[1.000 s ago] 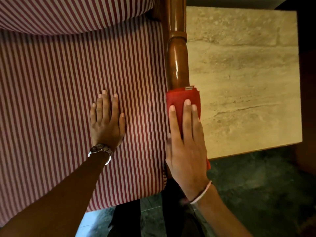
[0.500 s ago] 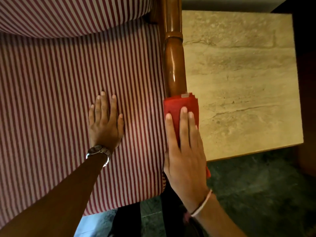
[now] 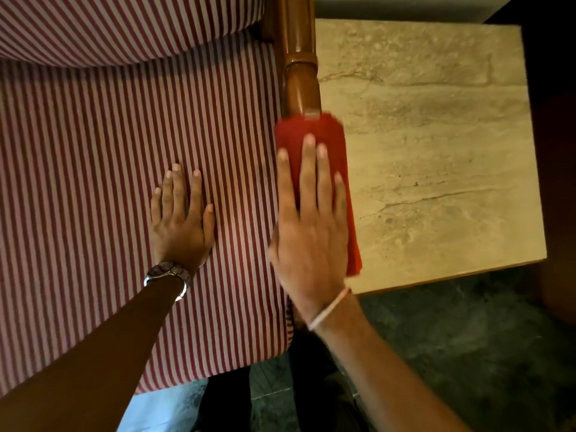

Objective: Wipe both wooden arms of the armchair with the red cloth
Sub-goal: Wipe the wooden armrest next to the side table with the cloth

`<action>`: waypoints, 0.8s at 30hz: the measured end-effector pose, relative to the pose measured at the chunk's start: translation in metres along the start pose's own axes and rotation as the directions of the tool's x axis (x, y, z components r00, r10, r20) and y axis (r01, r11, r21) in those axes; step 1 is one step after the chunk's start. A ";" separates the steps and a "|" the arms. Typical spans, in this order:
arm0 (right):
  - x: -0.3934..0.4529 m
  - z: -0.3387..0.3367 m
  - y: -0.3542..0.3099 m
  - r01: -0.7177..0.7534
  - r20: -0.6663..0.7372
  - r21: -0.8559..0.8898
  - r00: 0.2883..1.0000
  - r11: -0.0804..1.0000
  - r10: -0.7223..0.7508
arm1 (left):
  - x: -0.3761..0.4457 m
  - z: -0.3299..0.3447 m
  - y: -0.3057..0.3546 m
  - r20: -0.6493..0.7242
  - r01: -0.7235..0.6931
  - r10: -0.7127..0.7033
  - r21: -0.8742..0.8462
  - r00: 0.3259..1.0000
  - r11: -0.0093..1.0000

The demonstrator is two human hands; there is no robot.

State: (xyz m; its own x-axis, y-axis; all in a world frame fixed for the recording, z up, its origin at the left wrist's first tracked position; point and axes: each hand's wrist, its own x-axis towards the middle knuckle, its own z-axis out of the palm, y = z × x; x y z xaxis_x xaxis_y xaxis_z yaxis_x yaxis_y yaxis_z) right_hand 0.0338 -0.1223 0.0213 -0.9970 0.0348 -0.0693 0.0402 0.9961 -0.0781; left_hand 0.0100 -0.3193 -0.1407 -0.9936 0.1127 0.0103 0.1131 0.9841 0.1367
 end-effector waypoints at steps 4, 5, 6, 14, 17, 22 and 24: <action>-0.026 0.004 0.001 0.008 -0.017 0.015 1.000 1.000 -0.008 | 0.002 -0.010 0.003 0.049 0.005 -0.004 -0.016 0.999 1.000; -0.023 0.002 0.001 0.007 -0.036 0.051 0.999 0.999 -0.005 | 0.004 -0.015 0.006 0.065 0.015 -0.013 -0.037 0.998 0.999; -0.020 0.000 0.003 0.005 -0.065 0.123 0.998 0.992 0.003 | 0.006 -0.020 0.011 0.081 0.041 -0.035 -0.075 0.996 0.996; 0.042 -0.025 0.055 -0.190 -0.046 0.742 0.943 0.643 0.331 | -0.032 -0.119 0.099 0.352 0.420 -0.244 -0.840 0.904 0.343; 0.058 -0.017 0.060 -0.130 0.002 0.692 0.984 0.710 0.179 | -0.050 -0.138 0.134 0.621 0.625 -0.074 -0.779 0.780 0.050; 0.065 -0.006 0.056 -0.011 -0.144 0.665 0.979 0.747 0.142 | -0.049 -0.133 0.151 0.646 0.644 -0.089 -0.763 0.758 -0.061; 0.067 -0.004 0.051 0.027 -0.199 0.632 0.971 0.775 0.128 | -0.046 -0.132 0.148 0.613 0.609 -0.091 -0.790 0.785 -0.071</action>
State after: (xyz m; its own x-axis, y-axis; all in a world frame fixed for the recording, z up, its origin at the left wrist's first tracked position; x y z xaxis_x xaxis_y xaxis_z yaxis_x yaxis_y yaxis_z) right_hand -0.0312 -0.0691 0.0170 -0.9766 0.1777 0.1210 0.0459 0.7219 -0.6905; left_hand 0.0717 -0.1972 0.0099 -0.7868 0.0826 -0.6117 -0.6172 -0.1096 0.7791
